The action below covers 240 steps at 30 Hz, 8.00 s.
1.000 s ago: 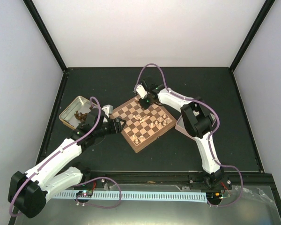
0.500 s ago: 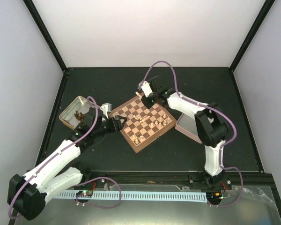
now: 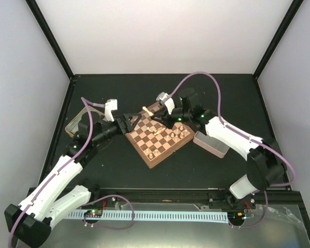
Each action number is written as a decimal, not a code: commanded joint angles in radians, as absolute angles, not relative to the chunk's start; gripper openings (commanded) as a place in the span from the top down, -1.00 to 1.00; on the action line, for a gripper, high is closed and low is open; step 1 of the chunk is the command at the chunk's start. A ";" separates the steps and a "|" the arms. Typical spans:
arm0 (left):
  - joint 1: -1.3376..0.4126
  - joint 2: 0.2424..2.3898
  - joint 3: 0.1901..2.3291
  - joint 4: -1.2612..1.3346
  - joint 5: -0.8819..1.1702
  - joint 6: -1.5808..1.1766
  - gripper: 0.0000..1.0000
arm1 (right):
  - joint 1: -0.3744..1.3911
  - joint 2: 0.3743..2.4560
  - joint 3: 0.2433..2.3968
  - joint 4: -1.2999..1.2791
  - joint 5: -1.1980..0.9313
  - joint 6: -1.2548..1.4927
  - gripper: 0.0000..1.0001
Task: Set up the chess pieces on the board
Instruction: Pick up the chess piece from the chessboard, then place the chess piece on the chessboard.
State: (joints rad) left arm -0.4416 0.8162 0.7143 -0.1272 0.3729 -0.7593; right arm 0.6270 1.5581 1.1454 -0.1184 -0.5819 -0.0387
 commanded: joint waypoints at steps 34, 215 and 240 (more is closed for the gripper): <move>-0.416 0.948 0.812 -0.040 0.719 -0.769 0.97 | 0.696 1.393 1.127 -0.083 -0.879 0.123 0.55; -0.403 0.830 0.750 -0.128 0.749 -0.837 0.89 | 0.979 1.342 1.143 -0.179 -0.246 0.102 0.54; -0.385 0.778 0.847 -0.261 0.936 -0.634 0.22 | 0.977 1.213 1.056 -0.209 -0.390 -0.051 0.98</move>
